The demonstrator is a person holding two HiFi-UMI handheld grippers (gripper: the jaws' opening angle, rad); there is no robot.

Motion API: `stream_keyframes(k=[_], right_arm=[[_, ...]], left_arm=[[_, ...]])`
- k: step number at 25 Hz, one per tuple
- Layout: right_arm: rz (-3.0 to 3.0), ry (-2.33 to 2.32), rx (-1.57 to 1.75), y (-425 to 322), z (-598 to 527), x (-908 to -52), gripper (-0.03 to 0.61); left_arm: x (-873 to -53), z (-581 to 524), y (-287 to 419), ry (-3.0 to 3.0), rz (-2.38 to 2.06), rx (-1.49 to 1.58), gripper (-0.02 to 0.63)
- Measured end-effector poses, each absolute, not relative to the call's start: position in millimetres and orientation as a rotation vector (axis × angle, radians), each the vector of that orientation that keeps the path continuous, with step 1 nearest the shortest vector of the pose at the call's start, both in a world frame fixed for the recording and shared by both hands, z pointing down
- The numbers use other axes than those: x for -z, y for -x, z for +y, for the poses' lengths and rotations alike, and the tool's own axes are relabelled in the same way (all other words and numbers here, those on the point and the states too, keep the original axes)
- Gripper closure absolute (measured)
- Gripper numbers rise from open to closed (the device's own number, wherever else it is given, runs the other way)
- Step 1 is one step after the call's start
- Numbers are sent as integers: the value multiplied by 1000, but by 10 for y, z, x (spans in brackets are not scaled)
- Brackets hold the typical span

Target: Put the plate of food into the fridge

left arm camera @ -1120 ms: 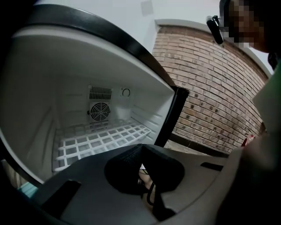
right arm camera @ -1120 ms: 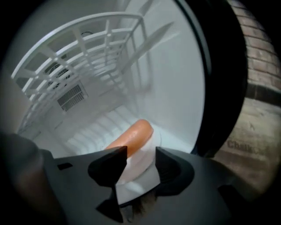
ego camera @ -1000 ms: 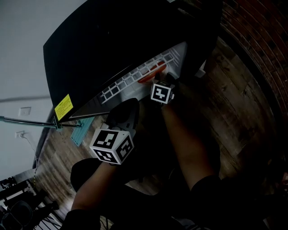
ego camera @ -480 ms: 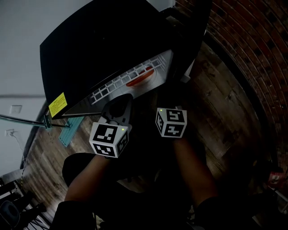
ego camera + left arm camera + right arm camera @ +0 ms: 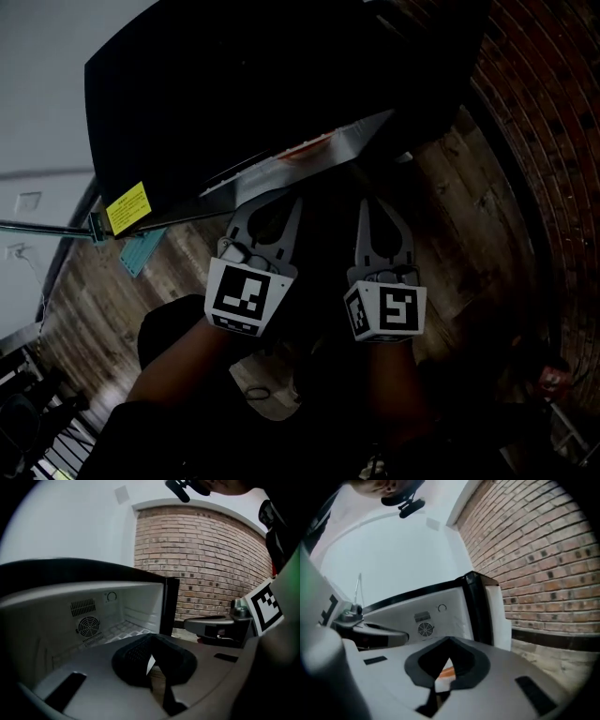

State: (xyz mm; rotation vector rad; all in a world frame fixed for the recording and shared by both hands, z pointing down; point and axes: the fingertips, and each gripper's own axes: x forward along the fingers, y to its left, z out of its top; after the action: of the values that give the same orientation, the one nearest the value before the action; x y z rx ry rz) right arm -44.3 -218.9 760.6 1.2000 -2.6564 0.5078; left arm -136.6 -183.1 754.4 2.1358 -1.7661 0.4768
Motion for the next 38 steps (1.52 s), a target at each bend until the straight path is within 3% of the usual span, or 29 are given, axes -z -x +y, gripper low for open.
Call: stream_keyframes(k=[8, 16, 27, 38], right_arm=[[-2553, -1232, -406, 210, -1952, -6547, 566], [-2637, -1214, -571, 112, -1634, -4219, 566], [-2733, -1296, -479, -27, -1474, -1350, 566], [-2875, -1237, -299, -38, -1288, -249, 566]], left_arm=[[-6527, -1610, 1572, -1951, -1829, -347, 618], [-4451, -1232, 1305, -1903, -1844, -320, 618], [-1573, -1101, 1148, -1987, -1931, -205, 618], [-540, -1079, 872, -2117, -1975, -146, 618]])
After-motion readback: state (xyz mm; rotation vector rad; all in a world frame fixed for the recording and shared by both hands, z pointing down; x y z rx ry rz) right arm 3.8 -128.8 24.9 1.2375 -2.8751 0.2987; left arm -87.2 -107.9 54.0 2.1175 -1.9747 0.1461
